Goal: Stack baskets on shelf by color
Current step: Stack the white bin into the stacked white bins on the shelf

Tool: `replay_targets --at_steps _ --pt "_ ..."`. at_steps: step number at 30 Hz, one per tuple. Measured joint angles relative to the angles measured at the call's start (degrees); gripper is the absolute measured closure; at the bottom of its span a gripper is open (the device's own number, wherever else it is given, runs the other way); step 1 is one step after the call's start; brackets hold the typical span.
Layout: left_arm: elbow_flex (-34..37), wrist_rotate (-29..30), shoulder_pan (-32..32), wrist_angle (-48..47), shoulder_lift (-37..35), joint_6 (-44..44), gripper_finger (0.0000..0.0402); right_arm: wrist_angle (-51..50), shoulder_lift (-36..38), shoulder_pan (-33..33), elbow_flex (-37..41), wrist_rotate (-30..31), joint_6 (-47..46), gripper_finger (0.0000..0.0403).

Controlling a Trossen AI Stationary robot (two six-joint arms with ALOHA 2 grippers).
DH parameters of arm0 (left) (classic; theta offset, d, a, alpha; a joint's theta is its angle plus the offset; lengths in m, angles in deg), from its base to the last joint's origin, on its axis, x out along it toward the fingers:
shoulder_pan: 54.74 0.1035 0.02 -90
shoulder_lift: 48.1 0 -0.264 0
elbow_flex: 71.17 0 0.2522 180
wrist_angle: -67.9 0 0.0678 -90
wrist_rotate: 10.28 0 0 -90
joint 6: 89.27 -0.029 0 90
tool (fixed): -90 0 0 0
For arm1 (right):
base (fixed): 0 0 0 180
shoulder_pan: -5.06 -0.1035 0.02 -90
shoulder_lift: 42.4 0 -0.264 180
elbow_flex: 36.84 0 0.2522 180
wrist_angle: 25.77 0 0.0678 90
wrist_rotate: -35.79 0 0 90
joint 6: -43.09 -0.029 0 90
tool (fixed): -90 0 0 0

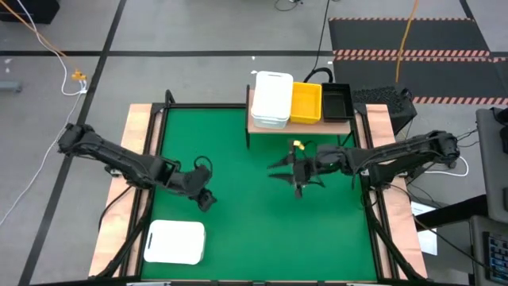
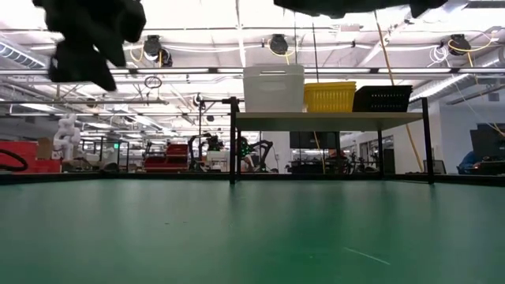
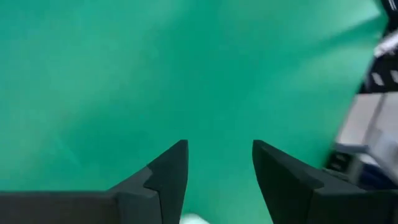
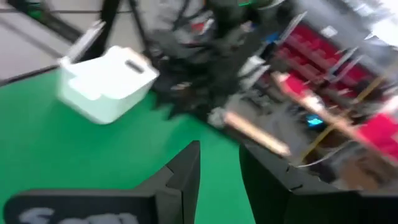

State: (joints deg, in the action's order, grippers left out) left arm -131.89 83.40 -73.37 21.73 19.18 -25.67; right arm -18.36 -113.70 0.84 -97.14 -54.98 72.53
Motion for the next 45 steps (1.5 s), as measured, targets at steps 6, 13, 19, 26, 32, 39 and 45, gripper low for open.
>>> replay_targets --at_steps 6,13,19,26,32,39,45 --pt "-9.1 -6.1 -6.1 -0.4 6.4 9.6 0.0220 1.4 5.3 2.5 0.1 7.3 4.8 0.0298" --pt "-18.6 -6.8 -14.0 -9.9 17.2 26.7 0.0220 0.7 7.1 6.0 0.1 11.4 0.1 0.0298" --pt "-22.8 -8.3 -19.2 -12.0 25.7 36.8 0.0220 2.6 7.1 6.8 0.1 11.2 3.6 0.0298" --pt "-23.3 -10.1 -19.8 -13.4 28.4 40.3 0.0220 6.4 7.1 6.9 0.1 11.0 6.1 0.0298" --pt "-24.6 -11.0 -19.3 -14.7 27.1 39.1 0.0220 6.8 7.1 6.9 0.1 11.0 6.2 0.0298" --pt "-30.8 -3.7 -19.4 -24.9 27.0 36.1 0.0220 5.1 7.1 6.8 0.1 11.0 5.8 0.0298" --pt "-24.5 -11.2 -19.0 -23.3 30.0 37.3 0.0220 3.5 7.1 6.7 0.1 11.0 4.8 0.0298"
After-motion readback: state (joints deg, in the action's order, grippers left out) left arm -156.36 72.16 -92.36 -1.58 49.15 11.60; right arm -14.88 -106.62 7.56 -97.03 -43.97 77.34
